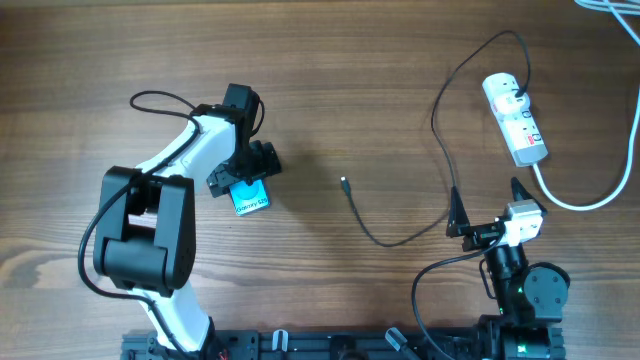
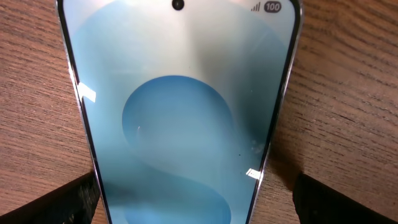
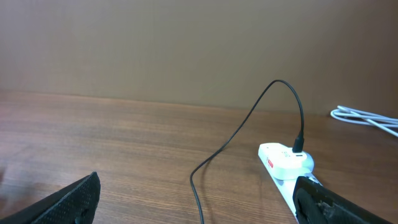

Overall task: Plug charger to phone and switch on socket
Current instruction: 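Grasp the phone's bottom edge with the left gripper and lift it upright, then reach the right gripper to the black cable's USB-C plug and grasp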

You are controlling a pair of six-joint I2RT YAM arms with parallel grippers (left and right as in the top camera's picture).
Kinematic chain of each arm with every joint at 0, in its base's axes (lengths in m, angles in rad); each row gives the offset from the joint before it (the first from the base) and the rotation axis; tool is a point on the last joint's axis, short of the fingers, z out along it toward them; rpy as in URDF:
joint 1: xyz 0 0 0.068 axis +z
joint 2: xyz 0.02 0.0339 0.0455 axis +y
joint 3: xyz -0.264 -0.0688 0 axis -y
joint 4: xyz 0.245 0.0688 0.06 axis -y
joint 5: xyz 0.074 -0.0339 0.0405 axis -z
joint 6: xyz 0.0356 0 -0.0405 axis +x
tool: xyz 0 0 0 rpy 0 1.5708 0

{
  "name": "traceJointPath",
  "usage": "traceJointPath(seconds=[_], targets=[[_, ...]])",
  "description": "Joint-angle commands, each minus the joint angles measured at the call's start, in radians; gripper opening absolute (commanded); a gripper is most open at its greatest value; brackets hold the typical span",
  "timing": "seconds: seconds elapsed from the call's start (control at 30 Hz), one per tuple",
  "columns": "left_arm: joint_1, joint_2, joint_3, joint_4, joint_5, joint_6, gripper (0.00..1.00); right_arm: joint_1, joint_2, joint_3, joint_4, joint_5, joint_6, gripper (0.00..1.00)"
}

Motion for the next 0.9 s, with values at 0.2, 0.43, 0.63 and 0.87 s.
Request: traceJointPath(seconds=[0.2, 0.43, 0.63, 0.87], targets=[[-0.002, 0.043, -0.04, 0.0, -0.006, -0.014, 1.0, -0.004, -0.005, -0.001, 0.006, 0.002, 0.008, 1.0], [-0.002, 0.043, -0.04, -0.021, -0.006, -0.014, 0.94, -0.004, -0.005, -0.001, 0.006, -0.013, 0.008, 1.0], [-0.002, 0.043, -0.04, -0.04, -0.006, -0.014, 1.0, -0.004, 0.016, 0.088, 0.058, -0.109, 0.006, 1.0], [-0.001, 0.043, -0.04, -0.061, 0.011, -0.014, 1.0, -0.004, 0.469, 0.778, -0.264, -0.106, -0.014, 1.0]])
